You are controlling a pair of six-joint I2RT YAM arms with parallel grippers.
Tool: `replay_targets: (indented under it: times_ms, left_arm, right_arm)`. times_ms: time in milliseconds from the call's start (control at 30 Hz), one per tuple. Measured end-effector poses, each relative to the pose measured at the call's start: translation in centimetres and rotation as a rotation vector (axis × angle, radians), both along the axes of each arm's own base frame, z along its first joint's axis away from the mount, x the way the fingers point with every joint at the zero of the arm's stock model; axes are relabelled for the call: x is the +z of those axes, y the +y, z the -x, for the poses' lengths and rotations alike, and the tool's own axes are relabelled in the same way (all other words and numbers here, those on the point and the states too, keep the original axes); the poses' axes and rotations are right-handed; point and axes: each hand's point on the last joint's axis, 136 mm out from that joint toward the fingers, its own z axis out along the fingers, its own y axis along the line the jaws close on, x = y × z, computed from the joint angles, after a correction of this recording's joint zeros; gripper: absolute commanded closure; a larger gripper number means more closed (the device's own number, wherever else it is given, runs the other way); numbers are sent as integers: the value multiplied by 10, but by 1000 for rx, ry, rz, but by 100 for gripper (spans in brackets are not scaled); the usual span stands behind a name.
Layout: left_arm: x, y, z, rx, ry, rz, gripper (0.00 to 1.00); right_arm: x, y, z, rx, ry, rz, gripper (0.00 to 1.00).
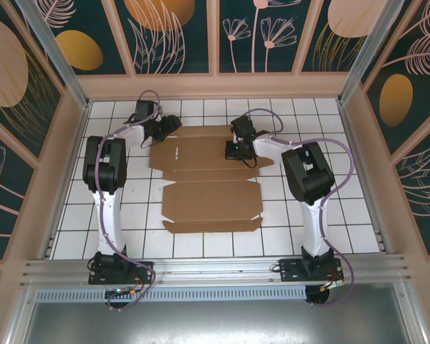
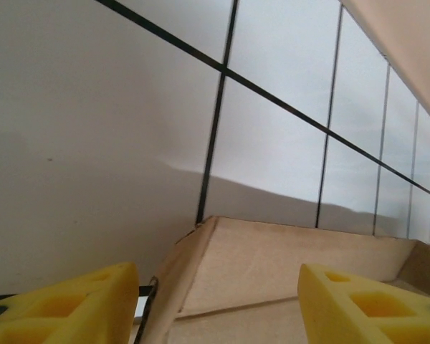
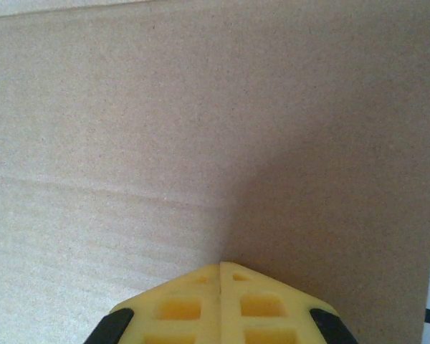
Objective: Fold the paper box
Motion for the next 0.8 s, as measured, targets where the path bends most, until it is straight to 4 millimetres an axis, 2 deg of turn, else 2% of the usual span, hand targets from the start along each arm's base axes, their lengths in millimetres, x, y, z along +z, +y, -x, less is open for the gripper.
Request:
replay_targets:
  times_ms: [233, 633, 800]
  left_arm:
    - [2, -7, 8, -17, -11, 62, 42]
    - [27, -11, 2, -22, -79, 88, 41]
    - [31, -22, 3, -48, -86, 98, 41]
  right_arm:
    - [0, 3, -2, 4, -2, -7, 100]
    - [0, 3, -4, 20, -10, -2, 100]
    - [-1, 4, -4, 20, -10, -1, 100]
